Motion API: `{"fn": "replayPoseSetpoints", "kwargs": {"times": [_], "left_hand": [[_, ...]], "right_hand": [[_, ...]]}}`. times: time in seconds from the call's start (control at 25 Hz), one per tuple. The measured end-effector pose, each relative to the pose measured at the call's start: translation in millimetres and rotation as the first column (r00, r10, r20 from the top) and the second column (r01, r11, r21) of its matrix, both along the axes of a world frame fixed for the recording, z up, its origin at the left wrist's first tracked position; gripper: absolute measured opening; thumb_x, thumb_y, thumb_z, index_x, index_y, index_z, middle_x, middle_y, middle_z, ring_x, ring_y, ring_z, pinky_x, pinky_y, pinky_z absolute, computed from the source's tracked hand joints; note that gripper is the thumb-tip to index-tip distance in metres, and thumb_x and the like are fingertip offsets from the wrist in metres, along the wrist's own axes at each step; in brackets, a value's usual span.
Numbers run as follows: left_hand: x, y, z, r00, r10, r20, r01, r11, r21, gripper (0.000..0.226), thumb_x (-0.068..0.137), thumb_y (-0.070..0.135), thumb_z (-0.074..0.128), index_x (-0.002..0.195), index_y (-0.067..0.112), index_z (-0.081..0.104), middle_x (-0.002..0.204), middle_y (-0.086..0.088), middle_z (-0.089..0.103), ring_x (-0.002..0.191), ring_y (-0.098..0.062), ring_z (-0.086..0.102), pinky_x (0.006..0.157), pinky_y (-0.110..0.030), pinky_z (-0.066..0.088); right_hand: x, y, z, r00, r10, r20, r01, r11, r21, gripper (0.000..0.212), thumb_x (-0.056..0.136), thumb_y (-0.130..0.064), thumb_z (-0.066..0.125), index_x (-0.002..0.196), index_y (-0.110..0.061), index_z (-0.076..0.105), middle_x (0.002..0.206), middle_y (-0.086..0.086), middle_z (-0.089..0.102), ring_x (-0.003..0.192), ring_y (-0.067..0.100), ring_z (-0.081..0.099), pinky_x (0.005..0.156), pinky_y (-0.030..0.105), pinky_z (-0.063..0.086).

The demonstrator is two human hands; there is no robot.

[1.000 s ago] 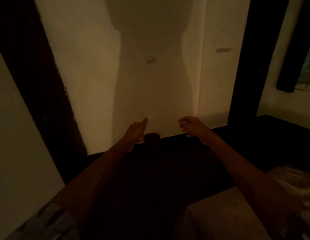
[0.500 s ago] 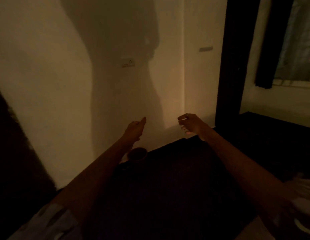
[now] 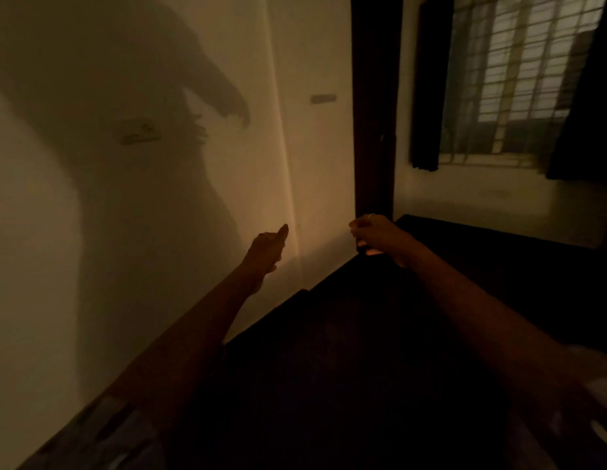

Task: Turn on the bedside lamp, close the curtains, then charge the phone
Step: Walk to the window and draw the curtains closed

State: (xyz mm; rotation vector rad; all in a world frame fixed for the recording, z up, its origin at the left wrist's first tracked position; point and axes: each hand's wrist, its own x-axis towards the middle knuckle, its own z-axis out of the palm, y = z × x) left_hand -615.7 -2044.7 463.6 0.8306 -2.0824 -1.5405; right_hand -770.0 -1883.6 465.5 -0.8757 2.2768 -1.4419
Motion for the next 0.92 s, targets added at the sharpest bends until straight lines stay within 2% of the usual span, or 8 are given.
{"fn": "replayPoseSetpoints", "kwargs": {"times": [0.08,0.2,0.36,0.48,0.6,0.68,0.76,0.92], "left_hand": [[-57,-29,5,0.999,-0.053,-0.006,0.053,0.999,0.007,0.031,0.091,0.049,0.045,0.075,0.024,0.05,0.078,0.005,0.051,0.074,-0.012,0.049,0.073,-0.03,0.043],[-144,-75,22,0.993,-0.11,-0.032,0.11,0.994,-0.002,0.032,0.091,0.049,0.045,0.072,0.023,0.05,0.074,0.006,0.048,0.068,-0.01,0.047,0.063,-0.025,0.039],[-240,-118,28,0.982,-0.18,-0.063,0.181,0.984,0.001,0.032,0.091,0.051,0.044,0.093,0.021,0.054,0.082,0.009,0.052,0.075,-0.007,0.051,0.073,-0.029,0.044],[-309,-147,23,0.971,-0.233,-0.06,0.233,0.972,-0.005,0.032,0.092,0.052,0.041,0.075,0.026,0.049,0.076,0.009,0.049,0.07,-0.007,0.048,0.066,-0.025,0.041],[-382,-178,25,0.96,-0.268,-0.08,0.27,0.963,0.009,0.034,0.092,0.051,0.041,0.072,0.025,0.048,0.074,0.008,0.049,0.068,-0.009,0.047,0.063,-0.024,0.038],[-431,-200,27,0.943,-0.313,-0.114,0.318,0.948,0.027,0.031,0.091,0.051,0.043,0.077,0.024,0.049,0.075,0.007,0.049,0.068,-0.009,0.047,0.062,-0.023,0.038],[-485,-226,31,0.918,-0.372,-0.141,0.379,0.925,0.028,0.027,0.091,0.05,0.045,0.092,0.023,0.049,0.08,0.007,0.05,0.07,-0.008,0.048,0.062,-0.023,0.039],[-597,-266,45,0.876,-0.463,-0.138,0.467,0.884,-0.002,0.032,0.09,0.053,0.045,0.104,0.025,0.047,0.099,0.005,0.053,0.09,-0.015,0.054,0.08,-0.032,0.044]], "right_hand": [[-57,-18,8,0.998,-0.061,-0.014,0.061,0.998,-0.009,0.033,0.093,-0.02,0.049,0.124,-0.011,0.053,0.121,0.015,0.058,0.109,0.028,0.059,0.09,0.039,0.05],[-143,-51,26,0.989,-0.142,-0.034,0.14,0.989,-0.047,0.035,0.093,-0.02,0.049,0.126,-0.01,0.051,0.117,0.012,0.059,0.098,0.021,0.057,0.082,0.035,0.048],[-219,-86,24,0.979,-0.202,0.0,0.201,0.979,-0.029,0.033,0.092,-0.02,0.051,0.124,-0.012,0.052,0.112,0.007,0.059,0.097,0.019,0.057,0.079,0.032,0.048],[-275,-109,14,0.974,-0.226,0.001,0.226,0.974,0.024,0.03,0.092,-0.022,0.051,0.121,-0.015,0.053,0.109,0.005,0.057,0.094,0.018,0.057,0.076,0.03,0.048],[-339,-129,18,0.957,-0.287,-0.037,0.288,0.958,0.021,0.021,0.092,-0.021,0.05,0.112,-0.018,0.055,0.103,0.004,0.057,0.081,0.012,0.057,0.068,0.027,0.048],[-381,-145,22,0.942,-0.332,-0.049,0.333,0.943,0.004,0.024,0.092,-0.023,0.052,0.115,-0.018,0.056,0.105,0.005,0.057,0.085,0.015,0.058,0.066,0.025,0.048],[-425,-167,27,0.922,-0.386,-0.042,0.386,0.922,-0.013,0.028,0.092,-0.024,0.052,0.119,-0.016,0.055,0.106,0.006,0.057,0.09,0.018,0.057,0.063,0.023,0.047],[-509,-201,34,0.883,-0.468,-0.035,0.465,0.882,-0.073,0.033,0.092,-0.022,0.051,0.123,-0.012,0.052,0.105,0.008,0.057,0.092,0.019,0.057,0.065,0.026,0.047]]}}
